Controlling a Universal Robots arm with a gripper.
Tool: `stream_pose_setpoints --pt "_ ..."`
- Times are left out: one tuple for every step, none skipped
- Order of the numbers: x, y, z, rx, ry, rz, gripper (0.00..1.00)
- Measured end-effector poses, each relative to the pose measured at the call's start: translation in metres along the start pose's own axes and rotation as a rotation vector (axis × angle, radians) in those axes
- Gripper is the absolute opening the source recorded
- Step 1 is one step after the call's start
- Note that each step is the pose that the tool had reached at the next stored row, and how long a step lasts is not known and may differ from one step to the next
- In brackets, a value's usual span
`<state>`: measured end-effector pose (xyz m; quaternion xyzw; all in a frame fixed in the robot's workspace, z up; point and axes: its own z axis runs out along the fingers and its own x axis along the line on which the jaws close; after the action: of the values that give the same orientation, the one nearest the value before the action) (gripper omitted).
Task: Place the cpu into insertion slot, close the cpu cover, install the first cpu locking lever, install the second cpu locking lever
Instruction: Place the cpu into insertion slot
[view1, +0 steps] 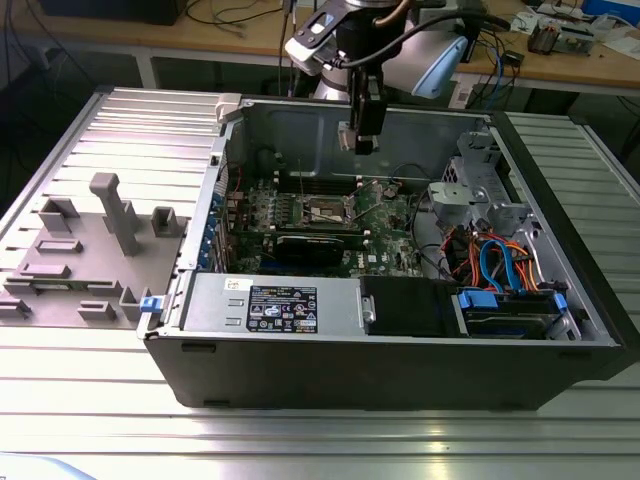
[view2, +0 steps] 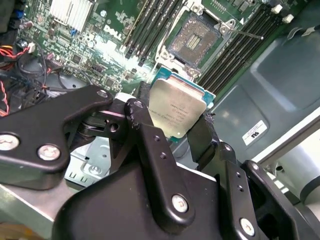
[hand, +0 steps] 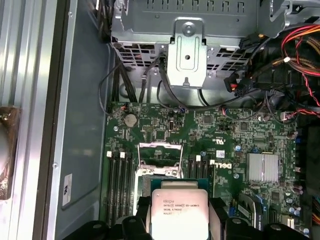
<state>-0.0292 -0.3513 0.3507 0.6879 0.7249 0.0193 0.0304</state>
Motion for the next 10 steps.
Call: stream_pose_setpoints --pt "0.0001 -0.0007 0.0007 0.0 0.0001 0.0 0.54" --pt "0.0001 -0.0014 0.0015 0.0001 0.0001 0.0 0.54" --pt "0.0002 -0.0021 0.0021 0.0002 0.0 0.0 0.54" --pt "0.0002 -0.0022 0.0022 0.0003 -0.0001 0.0 0.54" --pt "0.0002 -0.0023 0.0023 0.0003 0.0 0.0 0.54" --pt "0.0002 -0.0022 0.0024 0.0002 0.0 0.0 0.54" --pt "0.0002 -0.0023 0.0024 0.0002 0.0 0.0 0.54" --pt "0.0002 -0.0023 0.0024 0.0002 0.0 0.0 0.54" --pt "0.0002 -0.0023 0.0024 0.0002 0.0 0.0 0.54" --pt "0.0002 -0.0023 0.0024 0.0002 0.0 0.0 0.54"
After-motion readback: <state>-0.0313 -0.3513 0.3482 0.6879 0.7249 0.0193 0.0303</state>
